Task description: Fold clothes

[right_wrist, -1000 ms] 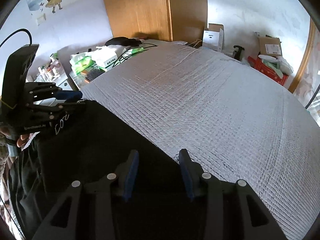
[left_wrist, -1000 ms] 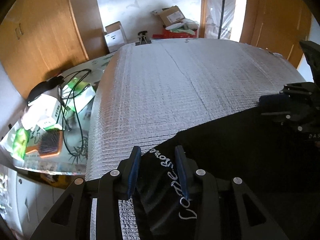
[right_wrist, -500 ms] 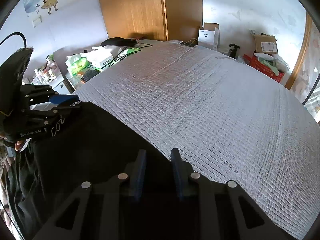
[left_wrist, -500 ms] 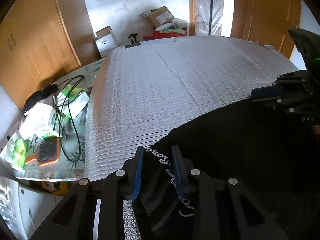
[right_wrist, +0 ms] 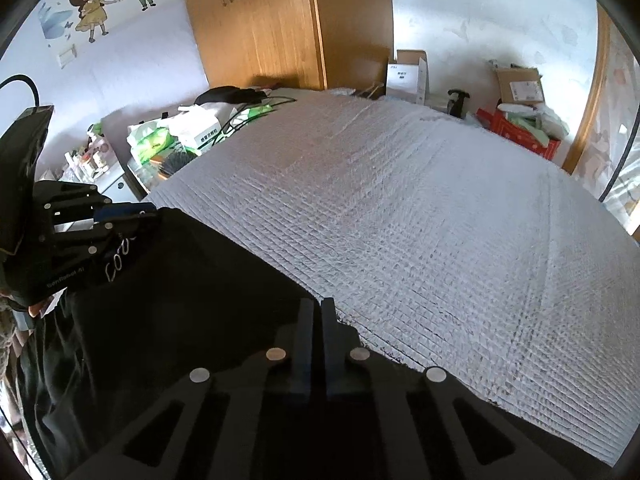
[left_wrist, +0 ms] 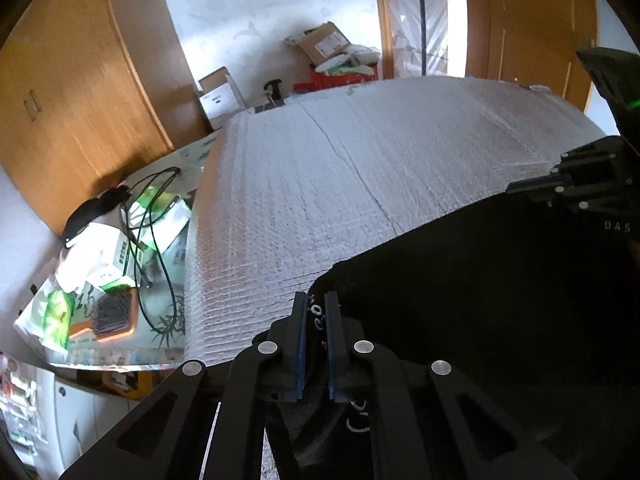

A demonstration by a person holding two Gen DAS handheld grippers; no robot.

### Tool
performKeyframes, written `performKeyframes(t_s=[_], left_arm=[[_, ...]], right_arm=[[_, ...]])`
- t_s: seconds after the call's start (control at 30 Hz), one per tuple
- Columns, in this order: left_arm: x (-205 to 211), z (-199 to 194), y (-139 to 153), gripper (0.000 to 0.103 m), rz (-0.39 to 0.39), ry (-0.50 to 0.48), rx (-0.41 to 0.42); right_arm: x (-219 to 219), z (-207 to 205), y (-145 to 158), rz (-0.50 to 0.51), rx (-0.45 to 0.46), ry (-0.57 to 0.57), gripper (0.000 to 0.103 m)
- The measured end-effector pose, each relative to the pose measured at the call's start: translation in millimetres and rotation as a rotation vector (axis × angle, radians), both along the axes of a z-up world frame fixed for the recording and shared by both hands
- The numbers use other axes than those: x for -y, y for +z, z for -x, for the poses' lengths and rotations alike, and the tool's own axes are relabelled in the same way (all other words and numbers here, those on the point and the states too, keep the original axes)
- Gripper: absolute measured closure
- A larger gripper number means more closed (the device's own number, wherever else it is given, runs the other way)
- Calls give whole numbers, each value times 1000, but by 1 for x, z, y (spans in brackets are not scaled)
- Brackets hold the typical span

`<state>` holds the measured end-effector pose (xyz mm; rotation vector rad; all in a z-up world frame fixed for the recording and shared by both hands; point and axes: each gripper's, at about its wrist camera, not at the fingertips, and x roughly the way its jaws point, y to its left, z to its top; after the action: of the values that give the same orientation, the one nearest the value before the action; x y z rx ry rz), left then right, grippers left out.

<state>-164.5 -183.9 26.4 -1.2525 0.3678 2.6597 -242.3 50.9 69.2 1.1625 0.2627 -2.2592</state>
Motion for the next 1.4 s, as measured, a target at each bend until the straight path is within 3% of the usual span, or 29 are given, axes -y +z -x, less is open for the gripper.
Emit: performKeyframes(t_s=[0.63, 1.4], left_arm=[[5, -47, 44, 96, -47, 22, -137], [10, -138, 78, 97, -57, 66, -265]], right_arm=[[-7, -66, 60, 56, -132, 22, 100], [-6, -170, 98, 92, -214, 78, 100]])
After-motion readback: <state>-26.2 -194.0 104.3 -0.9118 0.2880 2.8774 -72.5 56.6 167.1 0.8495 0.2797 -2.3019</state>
